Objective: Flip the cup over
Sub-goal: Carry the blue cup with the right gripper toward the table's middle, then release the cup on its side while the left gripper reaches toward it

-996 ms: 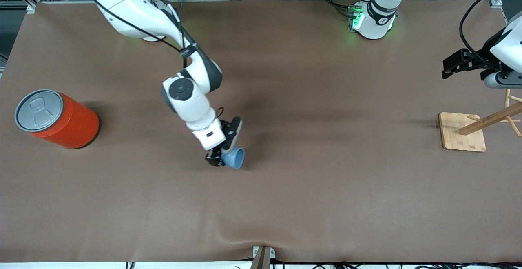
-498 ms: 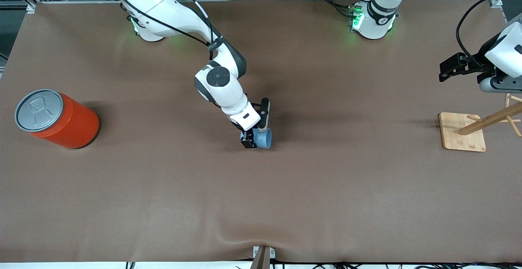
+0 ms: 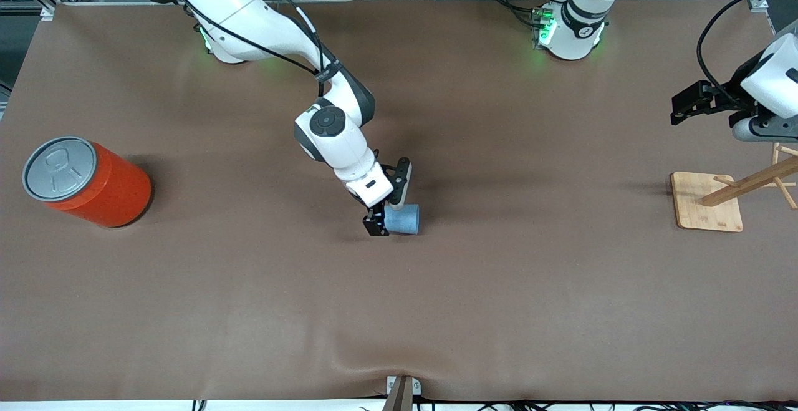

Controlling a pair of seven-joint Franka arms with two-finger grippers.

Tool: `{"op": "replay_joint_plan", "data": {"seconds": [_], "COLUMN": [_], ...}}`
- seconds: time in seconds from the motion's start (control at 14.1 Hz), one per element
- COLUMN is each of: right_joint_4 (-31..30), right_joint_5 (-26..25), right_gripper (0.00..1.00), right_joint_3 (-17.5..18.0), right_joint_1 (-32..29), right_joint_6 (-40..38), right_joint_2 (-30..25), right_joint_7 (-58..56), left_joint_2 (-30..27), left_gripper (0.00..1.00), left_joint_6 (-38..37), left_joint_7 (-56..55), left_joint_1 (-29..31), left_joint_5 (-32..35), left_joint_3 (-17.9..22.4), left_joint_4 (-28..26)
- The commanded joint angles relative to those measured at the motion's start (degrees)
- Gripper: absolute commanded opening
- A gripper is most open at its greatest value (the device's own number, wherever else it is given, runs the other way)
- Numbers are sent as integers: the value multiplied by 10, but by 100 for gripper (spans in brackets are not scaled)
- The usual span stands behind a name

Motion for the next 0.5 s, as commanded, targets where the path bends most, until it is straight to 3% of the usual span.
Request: {"op": "replay_joint_plan", "data": {"seconds": [0.0, 0.43], "right_joint_4": [-4, 15], "right_joint_5": [10, 9], "right_gripper": [100, 100], "right_joint_3": [4, 0], "right_joint_1": [-13, -88], "right_joint_6": [0, -101], "right_joint_2": [-32, -73], "right_joint_7": [82, 230], "left_joint_2": [1, 31], "left_gripper": [100, 100], "left_joint_6": [3, 4], "left_joint_7": [-3, -8], "left_joint_1": [0, -35], "left_joint_5": [-19, -69], "left_joint_3": [-2, -25], "left_joint_4": [3, 3]}}
